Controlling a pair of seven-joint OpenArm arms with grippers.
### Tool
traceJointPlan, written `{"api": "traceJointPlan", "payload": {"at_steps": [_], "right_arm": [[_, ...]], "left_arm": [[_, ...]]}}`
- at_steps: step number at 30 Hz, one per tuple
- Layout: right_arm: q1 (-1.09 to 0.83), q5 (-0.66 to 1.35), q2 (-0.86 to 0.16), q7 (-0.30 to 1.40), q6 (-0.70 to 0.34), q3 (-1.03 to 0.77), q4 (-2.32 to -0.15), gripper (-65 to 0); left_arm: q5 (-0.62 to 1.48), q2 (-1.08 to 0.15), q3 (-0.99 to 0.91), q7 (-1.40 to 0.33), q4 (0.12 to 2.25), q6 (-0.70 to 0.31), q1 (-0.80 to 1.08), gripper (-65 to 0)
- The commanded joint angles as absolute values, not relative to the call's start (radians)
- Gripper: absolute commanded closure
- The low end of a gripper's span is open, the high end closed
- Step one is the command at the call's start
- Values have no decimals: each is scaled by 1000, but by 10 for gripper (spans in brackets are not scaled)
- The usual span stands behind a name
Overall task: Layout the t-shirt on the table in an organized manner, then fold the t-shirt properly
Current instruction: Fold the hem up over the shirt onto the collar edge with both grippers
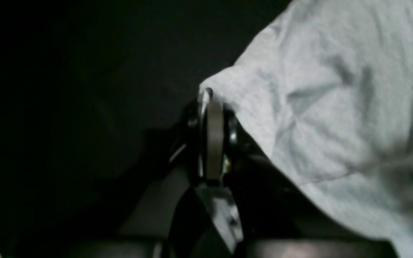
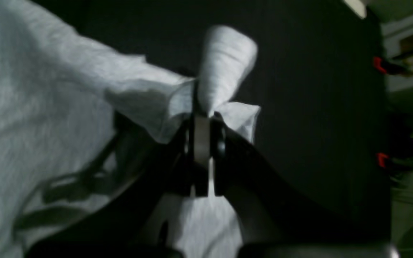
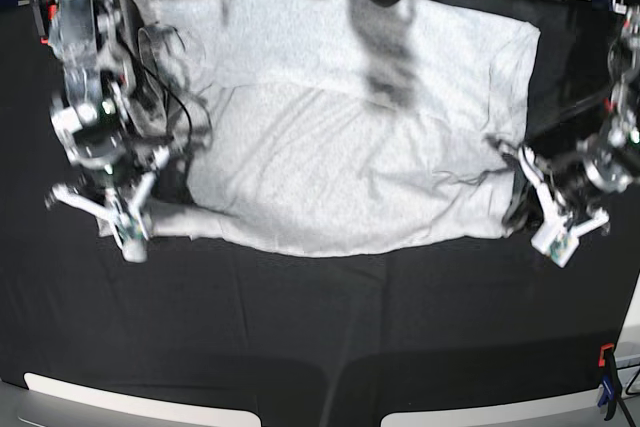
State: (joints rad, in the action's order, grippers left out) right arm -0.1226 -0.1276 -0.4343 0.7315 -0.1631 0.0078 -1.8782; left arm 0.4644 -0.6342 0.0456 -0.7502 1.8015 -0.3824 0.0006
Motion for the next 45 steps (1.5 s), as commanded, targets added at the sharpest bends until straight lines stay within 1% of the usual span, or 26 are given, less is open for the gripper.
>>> {"api": "traceJointPlan", "payload": {"at_steps": [1,6,9,12,19,24,29,35,45], "right_arm": [[-141,-132,-451,716,-158,-30,-1934,0],[-319,-132,-451,717,-158,-204,-2086,0],[-416,-130,-451,716,-158,-299,-2128,0],[-503,-120,-451,717,-158,-346,-2138,0],[-635,-121,-434,734,-157,-348,-2138,0],[-674,-121,-424,754,-158,-348,-2138,0],[-718,-125,-424,772,-158,-348,-2138,0],[-758,-128,-424,785,-158,-348,-2138,0],[-768,-128,-424,820,-157,-348,-2140,0]], "left_arm": [[442,-655,38,-734,1853,-360,16,0],[286,-666,38,-734,1991,-272,155,0],[193,-665,38,-737,2024,-248,226,0],[143,-665,38,-738,2025,-231,286,0],[52,-665,38,-799,2025,-231,377,0],[52,-665,38,-827,2025,-231,397,0],[52,-665,38,-902,2025,-231,397,0],[53,-665,38,-920,2025,-231,407,0],[53,-665,38,-929,2081,-231,489,0]]}}
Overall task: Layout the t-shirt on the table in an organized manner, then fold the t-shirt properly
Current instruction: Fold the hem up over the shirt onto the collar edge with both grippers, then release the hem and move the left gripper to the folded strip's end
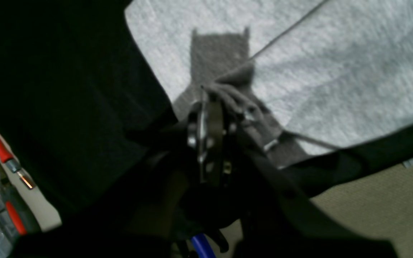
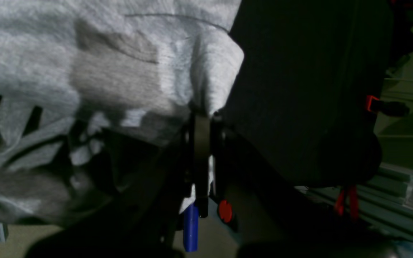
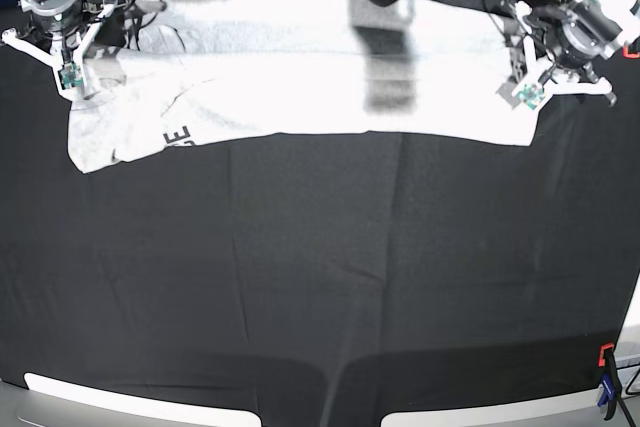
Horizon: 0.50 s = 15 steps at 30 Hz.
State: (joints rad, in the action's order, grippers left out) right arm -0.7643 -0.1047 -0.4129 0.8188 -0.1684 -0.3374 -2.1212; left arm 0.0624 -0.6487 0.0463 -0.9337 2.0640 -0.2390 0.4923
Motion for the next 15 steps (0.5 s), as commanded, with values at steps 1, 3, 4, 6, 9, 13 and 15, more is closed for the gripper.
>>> {"api": "traceJointPlan", "payload": {"at_steps": [1,3,4,6,9,13,15], "right_arm": [[-768,-128,-424,835,-157,-348,-2140,0],[-768,-128,-424,881,-157,-347,-2140,0],[-768,-128,-424,906,-157,-348,-2140,-32],[-768,-128,-424,956,-157,-347,-2140,-173],[-768,-152,-424,1057,-157,-348,-2140,-278],[-768,-305,-424,1073,-157,-348,-2140,-278],[-768,-387,-424,1063,-145,-348,-2147,-278]], "left_arm": [[52,-665,38,-928,2081,-231,490,0],[53,-665,38,-928,2081,-230,491,-43],[53,-665,38,-930,2081,-227,491,-135],[52,-665,38,-951,2081,-177,490,-285],[35,-665,38,-1035,2081,-129,490,-356],[-70,-666,38,-1118,2084,-41,491,-357],[-160,-665,38,-1102,2098,41,490,-357]]}}
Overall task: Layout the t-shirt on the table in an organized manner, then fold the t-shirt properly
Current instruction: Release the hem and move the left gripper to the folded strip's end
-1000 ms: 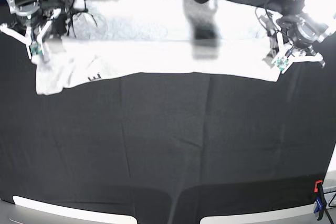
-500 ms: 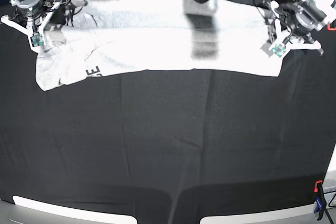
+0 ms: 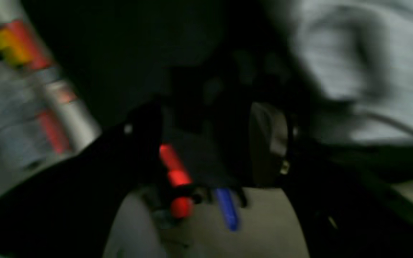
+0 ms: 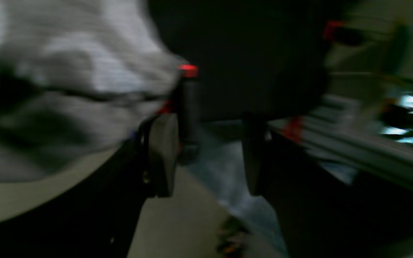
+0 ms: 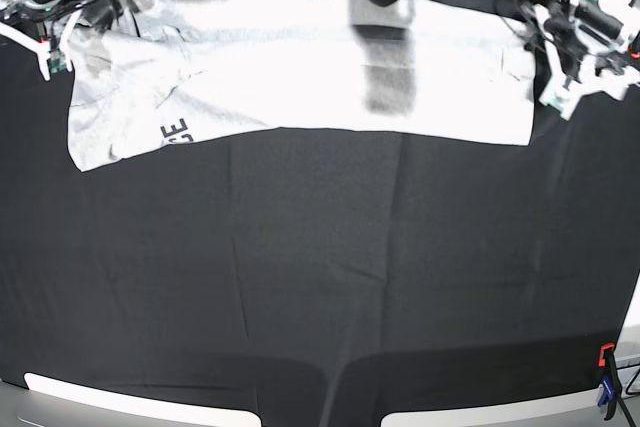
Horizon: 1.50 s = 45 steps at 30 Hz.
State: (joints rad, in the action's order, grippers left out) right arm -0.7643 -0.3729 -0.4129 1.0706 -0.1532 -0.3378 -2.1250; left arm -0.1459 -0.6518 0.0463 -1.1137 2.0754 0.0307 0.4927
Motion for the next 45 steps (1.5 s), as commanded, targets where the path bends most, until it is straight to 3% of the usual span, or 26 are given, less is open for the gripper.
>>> {"api": "traceJointPlan", "payload": {"at_steps": [1,6,11,15,21,24,34,39,45], "right_arm": [[-768,-413,-424,1058,-124,-348,-2153,-278],[-768,-423,-424,982,-76,-348,-2210,-278],[-768,-206,-424,897,-78,-348,-2251,-278],[-768,-60,-424,898,-135,-348,-2250,-278],[-768,91,-424,897,-201,-348,-2251,-278],[-768,140,-424,897,-206,-348,-2251,-278],[-767,221,-424,897,-278,-347,-2256,-278],[-767,220,-424,897,-278,-347,-2281,-278],[-767,220,-424,897,-277,-347,-2324,-278]], "left_arm": [[-197,-665,38,-1085,2111,81,490,-357],[-171,-666,38,-966,2178,131,488,-356],[154,-663,2,-944,2153,114,405,-356],[352,-646,-145,-955,2086,2,345,-356],[946,-646,-432,-1119,1885,-351,327,-356],[1150,-646,-503,-1152,1710,-460,325,-356],[1381,-638,-510,-1267,1111,-648,175,-356],[1477,-625,-509,-1393,1080,-680,163,-356],[1430,-570,-505,-1387,1080,-698,163,-357]]}}
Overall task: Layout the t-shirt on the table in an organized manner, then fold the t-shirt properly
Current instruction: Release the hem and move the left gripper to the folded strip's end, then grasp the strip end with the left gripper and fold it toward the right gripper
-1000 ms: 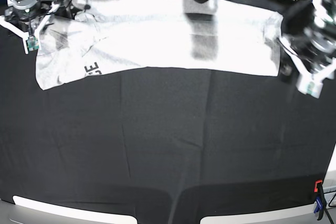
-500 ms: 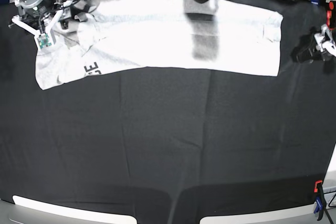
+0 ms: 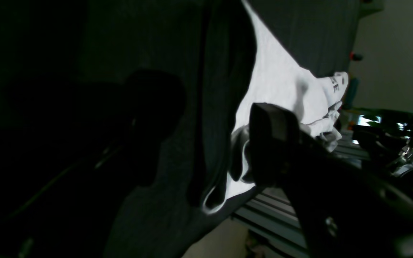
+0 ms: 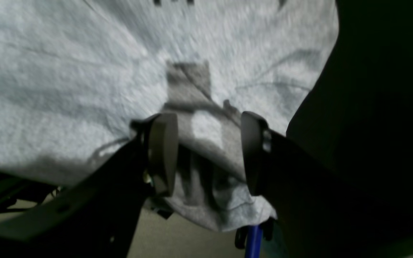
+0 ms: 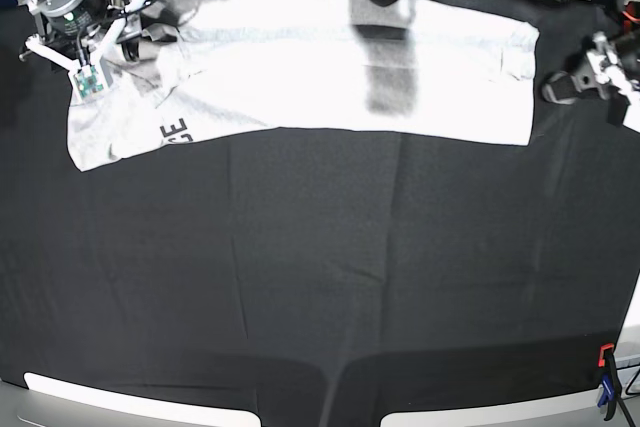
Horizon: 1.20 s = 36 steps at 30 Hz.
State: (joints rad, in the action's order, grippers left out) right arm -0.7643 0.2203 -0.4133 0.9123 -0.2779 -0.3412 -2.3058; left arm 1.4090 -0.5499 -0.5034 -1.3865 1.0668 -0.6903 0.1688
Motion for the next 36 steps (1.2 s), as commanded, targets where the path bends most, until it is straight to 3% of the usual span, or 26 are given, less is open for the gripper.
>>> {"api": "traceJointPlan", "payload": {"at_steps": [1,5,13,25,27,31,36], "right_arm": [[-767,218,-424,897,-278,-347,-2330,-278],[-767,217,-424,897,-278,-347,-2340,-278],[-767,210,-424,898,-278,-348,-2340,-278],[-767,210,-424,898,-277,-348,-2340,-278],[-767,210,-424,898,-277,-348,-2340,-278],[-767,210,-424,897,-277,-348,-2340,-278],[-767,210,-424,897,-277,-348,-2340,-278]], "left_arm": [[1393,-555,-499,-1387,1080,-698,163,-356],[1282,-515,-434,-1392,1080,-698,163,-356],[1427,-513,-275,-1396,1081,-698,163,-356],[1479,-494,-266,-1396,1082,-698,163,-349],[1479,-493,-266,-1396,1082,-698,163,-310],[1479,-493,-266,-1396,1082,-698,163,-144],[1480,-493,-266,-1396,1087,-698,163,-142]]}}
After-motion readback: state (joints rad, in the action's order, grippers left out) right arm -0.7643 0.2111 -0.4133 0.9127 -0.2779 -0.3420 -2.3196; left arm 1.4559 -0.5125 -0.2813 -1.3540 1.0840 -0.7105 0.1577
